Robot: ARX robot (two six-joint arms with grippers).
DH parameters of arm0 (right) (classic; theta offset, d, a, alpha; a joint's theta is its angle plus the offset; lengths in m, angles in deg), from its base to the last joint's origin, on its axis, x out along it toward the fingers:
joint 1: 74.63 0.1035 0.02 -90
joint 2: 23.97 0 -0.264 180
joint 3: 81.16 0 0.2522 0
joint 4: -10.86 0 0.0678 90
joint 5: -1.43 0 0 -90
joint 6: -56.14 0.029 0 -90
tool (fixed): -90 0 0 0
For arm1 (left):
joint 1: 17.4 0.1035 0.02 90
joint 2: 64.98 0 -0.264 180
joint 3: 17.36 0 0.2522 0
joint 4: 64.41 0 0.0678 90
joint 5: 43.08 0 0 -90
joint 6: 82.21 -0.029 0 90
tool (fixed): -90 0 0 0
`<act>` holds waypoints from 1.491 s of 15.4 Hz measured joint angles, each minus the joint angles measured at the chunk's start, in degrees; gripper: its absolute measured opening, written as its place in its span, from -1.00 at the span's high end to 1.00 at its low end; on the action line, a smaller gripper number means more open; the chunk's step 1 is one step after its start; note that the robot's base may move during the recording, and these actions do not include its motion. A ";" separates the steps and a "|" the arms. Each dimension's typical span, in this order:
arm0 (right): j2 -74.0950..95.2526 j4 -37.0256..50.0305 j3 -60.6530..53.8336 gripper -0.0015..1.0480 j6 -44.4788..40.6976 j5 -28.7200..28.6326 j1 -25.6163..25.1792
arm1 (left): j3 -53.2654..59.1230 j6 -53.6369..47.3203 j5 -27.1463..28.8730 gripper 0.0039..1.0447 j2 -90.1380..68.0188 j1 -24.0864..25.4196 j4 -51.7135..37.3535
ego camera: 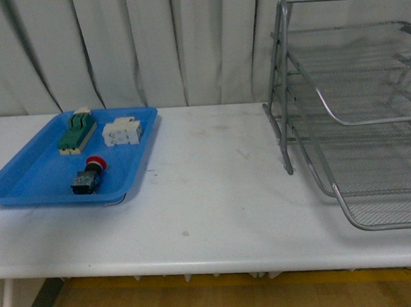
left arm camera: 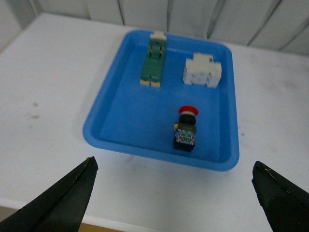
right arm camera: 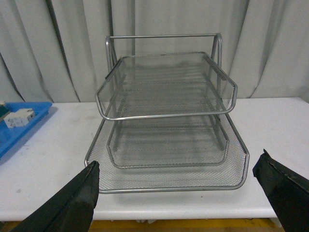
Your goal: Place button on rack with both arms
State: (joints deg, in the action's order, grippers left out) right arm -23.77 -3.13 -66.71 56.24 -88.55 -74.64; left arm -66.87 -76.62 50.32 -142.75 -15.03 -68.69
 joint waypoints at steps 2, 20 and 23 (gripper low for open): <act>0.00 0.00 0.00 -0.87 0.00 0.00 0.00 | -11.52 -3.61 -0.81 -0.88 -17.05 -1.79 4.55; 0.00 0.00 0.00 -0.87 0.00 0.00 0.00 | -51.60 -7.56 -3.28 -0.88 -55.80 -2.91 22.91; 0.00 0.00 0.00 -0.87 0.00 0.02 0.00 | -54.21 -7.87 -2.69 -0.88 -58.80 -2.40 24.17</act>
State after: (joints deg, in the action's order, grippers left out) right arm -23.77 -3.13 -66.71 56.24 -88.53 -74.64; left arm -121.07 -84.49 47.63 -201.55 -17.43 -44.52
